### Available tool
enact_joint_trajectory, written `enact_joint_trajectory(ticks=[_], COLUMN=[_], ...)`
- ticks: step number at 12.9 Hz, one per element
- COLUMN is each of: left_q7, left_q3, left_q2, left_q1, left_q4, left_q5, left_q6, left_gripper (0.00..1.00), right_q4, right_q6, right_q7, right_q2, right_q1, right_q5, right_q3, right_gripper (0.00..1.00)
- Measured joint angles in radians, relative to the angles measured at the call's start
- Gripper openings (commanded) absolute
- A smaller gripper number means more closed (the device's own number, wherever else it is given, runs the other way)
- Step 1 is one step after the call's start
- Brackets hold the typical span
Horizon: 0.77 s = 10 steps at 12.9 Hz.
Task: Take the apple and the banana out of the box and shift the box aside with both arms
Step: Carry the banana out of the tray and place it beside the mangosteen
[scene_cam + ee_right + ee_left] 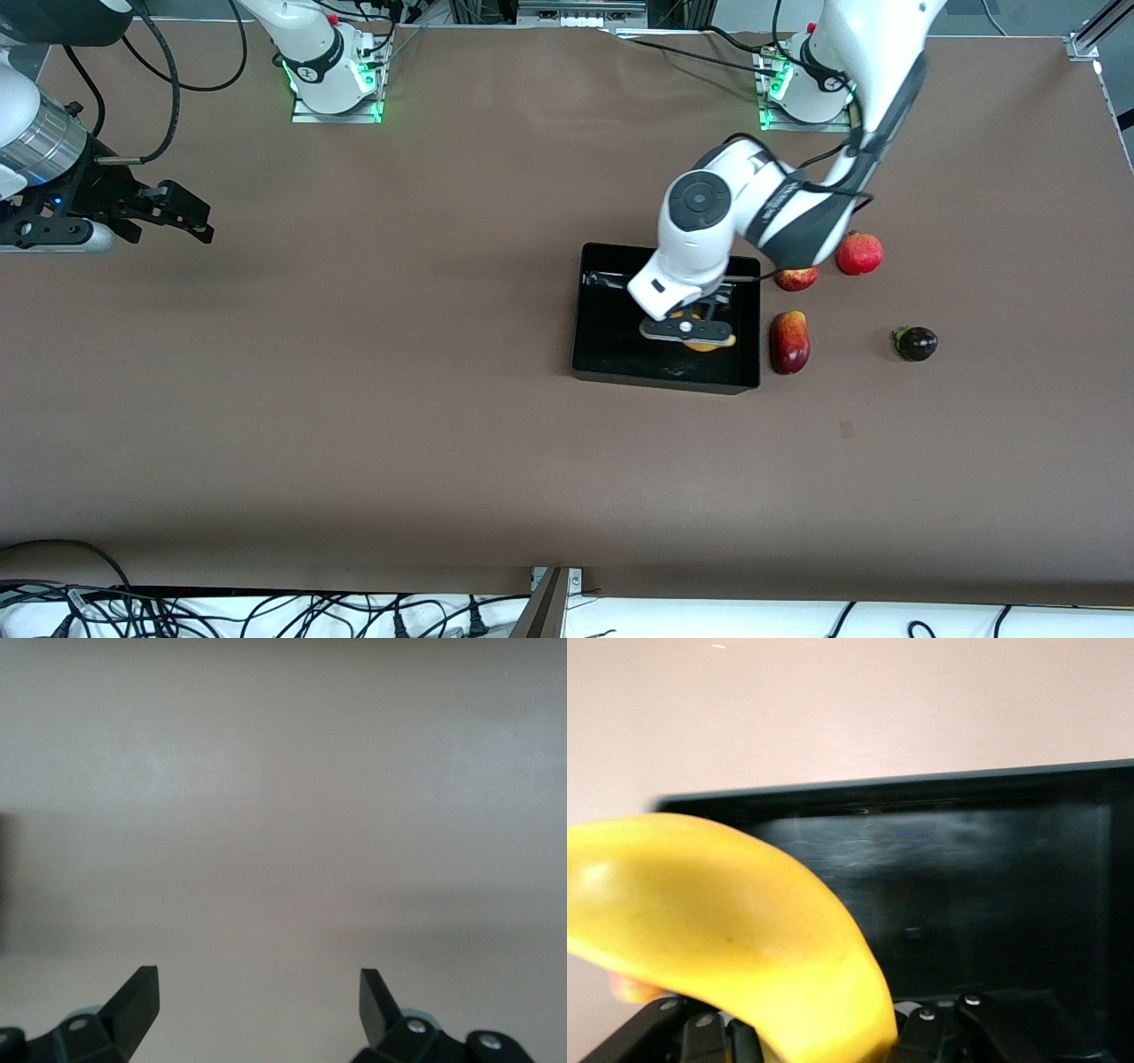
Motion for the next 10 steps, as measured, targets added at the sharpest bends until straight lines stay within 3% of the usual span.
enact_joint_trajectory(ticks=[5,9,10], left_q7=[0.407,0.676,0.738], left_q3=[0.005,0.007,0.008], left_q2=[0.001,0.108,0.144], left_q1=[0.239,0.414,0.456], left_q4=[-0.02,-0.034,-0.035], left_q5=[0.0,0.0,0.0], left_q6=[-0.053,0.009,0.046], left_gripper=[0.0,0.0,0.12], right_q4=[0.0,-0.002,-0.004], right_q6=[0.005,0.014,0.014], right_q7=[0.0,-0.001,-0.004], right_q2=[0.001,0.045,0.07], right_q1=[0.003,0.006,0.006], right_q5=[0.0,0.0,0.0], right_q3=[0.013,0.02,0.02], right_gripper=[1.0,1.0,1.0])
